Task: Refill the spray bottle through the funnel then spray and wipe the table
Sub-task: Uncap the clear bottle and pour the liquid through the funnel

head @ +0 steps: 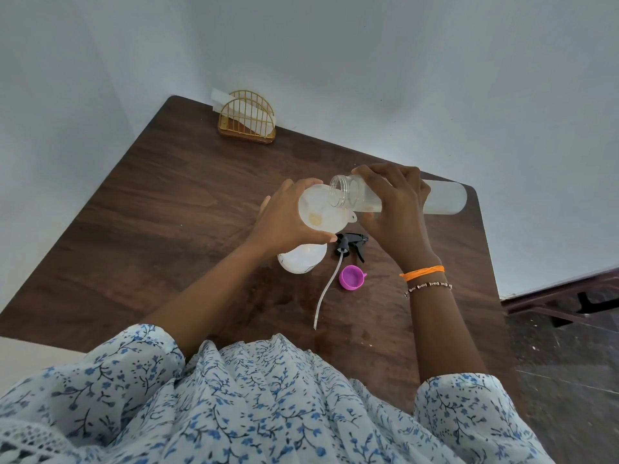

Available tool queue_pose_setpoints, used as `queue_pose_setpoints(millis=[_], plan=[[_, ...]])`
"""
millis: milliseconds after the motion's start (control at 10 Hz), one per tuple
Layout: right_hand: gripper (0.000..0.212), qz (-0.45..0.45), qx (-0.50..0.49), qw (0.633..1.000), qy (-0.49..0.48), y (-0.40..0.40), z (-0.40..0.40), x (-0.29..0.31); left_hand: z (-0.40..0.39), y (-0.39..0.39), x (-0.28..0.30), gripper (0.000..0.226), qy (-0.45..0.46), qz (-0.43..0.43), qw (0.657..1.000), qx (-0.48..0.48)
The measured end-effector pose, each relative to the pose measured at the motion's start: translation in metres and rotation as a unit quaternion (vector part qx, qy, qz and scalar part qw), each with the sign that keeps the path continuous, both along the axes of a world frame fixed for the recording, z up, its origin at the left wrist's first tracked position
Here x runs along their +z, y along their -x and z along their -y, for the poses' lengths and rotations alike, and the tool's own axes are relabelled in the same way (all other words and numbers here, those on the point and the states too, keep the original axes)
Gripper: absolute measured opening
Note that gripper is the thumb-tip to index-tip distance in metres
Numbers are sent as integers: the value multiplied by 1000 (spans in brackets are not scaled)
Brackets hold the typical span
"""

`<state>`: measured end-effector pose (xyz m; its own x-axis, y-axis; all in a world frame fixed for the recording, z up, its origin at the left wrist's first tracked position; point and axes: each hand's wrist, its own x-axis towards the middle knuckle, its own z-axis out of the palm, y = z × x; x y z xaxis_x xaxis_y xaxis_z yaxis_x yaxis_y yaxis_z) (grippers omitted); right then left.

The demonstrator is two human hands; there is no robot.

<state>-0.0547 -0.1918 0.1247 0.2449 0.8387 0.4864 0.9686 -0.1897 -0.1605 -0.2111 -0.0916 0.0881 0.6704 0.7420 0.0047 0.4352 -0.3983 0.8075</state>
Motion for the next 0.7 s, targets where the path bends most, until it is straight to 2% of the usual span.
queue_pose_setpoints(millis=[700], plan=[[58, -6, -5, 1000, -2, 0, -1, -2, 0, 0, 1, 89, 3, -2, 1000, 0]])
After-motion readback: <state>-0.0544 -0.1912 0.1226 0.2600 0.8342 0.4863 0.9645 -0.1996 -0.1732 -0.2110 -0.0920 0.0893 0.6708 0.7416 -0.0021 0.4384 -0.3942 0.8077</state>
